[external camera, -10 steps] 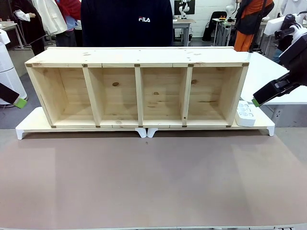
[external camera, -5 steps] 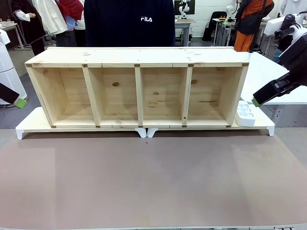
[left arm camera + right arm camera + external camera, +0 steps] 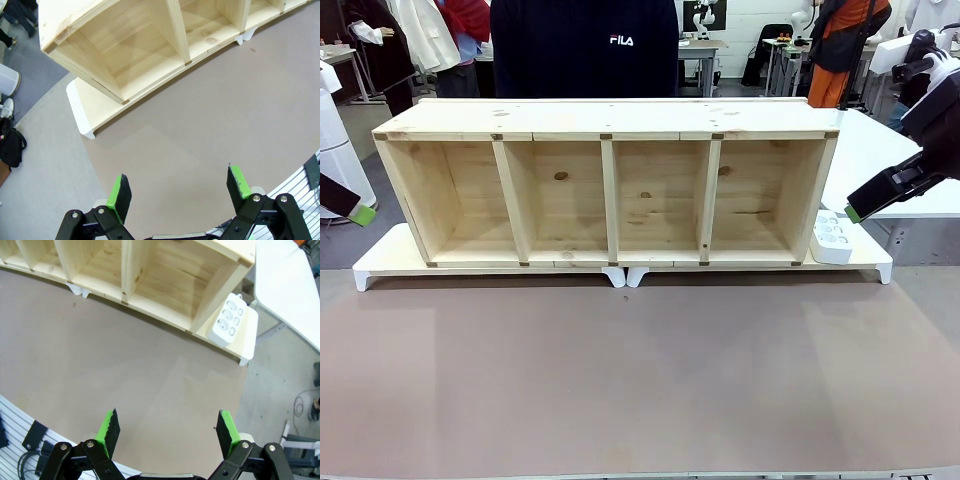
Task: Perform cable management.
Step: When the cord part of the Power Cable appears at the lower middle area of the table and stops, grasp the cord part of the Power Cable.
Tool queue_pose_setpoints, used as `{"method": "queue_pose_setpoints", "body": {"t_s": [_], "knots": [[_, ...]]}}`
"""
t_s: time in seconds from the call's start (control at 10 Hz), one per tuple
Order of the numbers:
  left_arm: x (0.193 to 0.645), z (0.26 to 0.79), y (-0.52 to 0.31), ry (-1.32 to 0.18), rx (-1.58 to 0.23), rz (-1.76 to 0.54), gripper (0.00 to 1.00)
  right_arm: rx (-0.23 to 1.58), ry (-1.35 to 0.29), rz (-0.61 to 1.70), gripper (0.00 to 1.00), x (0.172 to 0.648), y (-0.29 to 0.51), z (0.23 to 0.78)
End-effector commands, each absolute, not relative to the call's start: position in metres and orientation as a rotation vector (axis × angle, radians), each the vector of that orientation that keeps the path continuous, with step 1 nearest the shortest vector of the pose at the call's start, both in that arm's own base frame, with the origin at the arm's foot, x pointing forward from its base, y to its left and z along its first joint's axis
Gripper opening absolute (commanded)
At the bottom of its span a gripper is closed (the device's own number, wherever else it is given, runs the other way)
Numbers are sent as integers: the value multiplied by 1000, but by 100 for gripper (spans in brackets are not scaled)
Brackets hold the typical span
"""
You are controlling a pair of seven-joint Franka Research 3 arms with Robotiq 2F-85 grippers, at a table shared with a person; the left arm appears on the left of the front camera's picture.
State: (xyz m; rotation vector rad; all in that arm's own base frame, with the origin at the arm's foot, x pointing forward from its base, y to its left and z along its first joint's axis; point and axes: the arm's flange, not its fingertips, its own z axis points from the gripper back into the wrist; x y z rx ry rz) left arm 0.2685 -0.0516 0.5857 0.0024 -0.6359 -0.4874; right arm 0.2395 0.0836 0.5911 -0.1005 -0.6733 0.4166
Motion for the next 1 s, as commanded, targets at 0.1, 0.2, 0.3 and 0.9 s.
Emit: {"method": "queue_pose_setpoints", "body": {"t_s": [0.1,0.2,0.3,0.9], "knots": [[268,586,-53,-640,0,-491,100,-101,-674,415,100,241,84,591],[268,586,-53,-640,0,-491,100,-101,-674,415,100,241,84,591],[268,586,-53,-640,0,-491,100,-101,-674,415,100,241,84,591],[268,586,-53,-640,0,-491,100,-101,-674,415,100,241,84,591]]}}
